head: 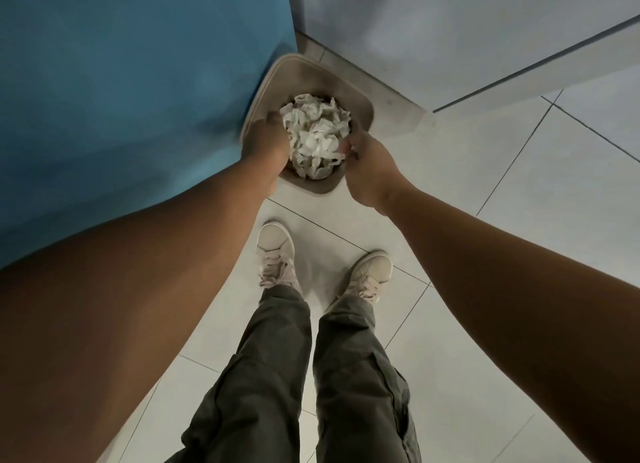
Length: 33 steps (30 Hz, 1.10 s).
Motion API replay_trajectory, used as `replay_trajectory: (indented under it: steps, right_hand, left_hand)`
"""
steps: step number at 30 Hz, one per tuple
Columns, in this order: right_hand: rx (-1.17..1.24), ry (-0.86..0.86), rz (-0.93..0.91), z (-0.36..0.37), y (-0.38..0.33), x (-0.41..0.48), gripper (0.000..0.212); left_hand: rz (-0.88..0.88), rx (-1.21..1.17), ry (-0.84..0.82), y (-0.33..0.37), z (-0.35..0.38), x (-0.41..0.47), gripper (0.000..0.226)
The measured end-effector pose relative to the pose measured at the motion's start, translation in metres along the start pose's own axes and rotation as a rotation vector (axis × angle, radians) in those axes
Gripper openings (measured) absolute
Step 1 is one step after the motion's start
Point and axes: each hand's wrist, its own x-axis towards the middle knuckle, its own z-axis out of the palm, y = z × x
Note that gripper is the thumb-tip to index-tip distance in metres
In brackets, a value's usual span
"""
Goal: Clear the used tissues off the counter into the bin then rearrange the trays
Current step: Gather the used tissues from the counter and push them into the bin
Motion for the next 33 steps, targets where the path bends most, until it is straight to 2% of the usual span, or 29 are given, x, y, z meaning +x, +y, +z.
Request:
replay_trajectory:
  steps: [5, 11, 14, 22, 26, 33]
  right_hand:
    - [-0.038, -0.019, -0.092, 0.015, -0.024, 0.026, 0.022]
    - [-0.098, -0.06, -0.01, 0.008, -0.019, 0.034, 0.046]
    - [-0.084, -0.024, 0.027, -0.003, -0.02, 0.02, 0.052]
    - [0.09, 0.011, -0.001, -0.059, -0.062, -0.076, 0.05]
    - [0.028, 0.058, -0.092, -0.094, -0.101, -0.135, 0.058]
    - [-0.042, 0.155, -0.279, -0.155, -0.181, -0.232, 0.056]
  left_hand:
    - [0.036, 0.038, 0.02, -0.008, -0.009, 0.008, 0.055]
    - [0.066, 0.085, 0.031, -0.009, -0.017, -0.005, 0.063]
    - [0.111, 0.122, 0.026, -0.004, -0.019, -0.022, 0.053]
    - [0.299, 0.174, 0.038, 0.048, -0.041, -0.121, 0.044]
    - [0.372, 0.135, 0.038, 0.083, -0.059, -0.191, 0.045]
    - [0.587, 0.077, 0.06, 0.116, -0.105, -0.31, 0.054]
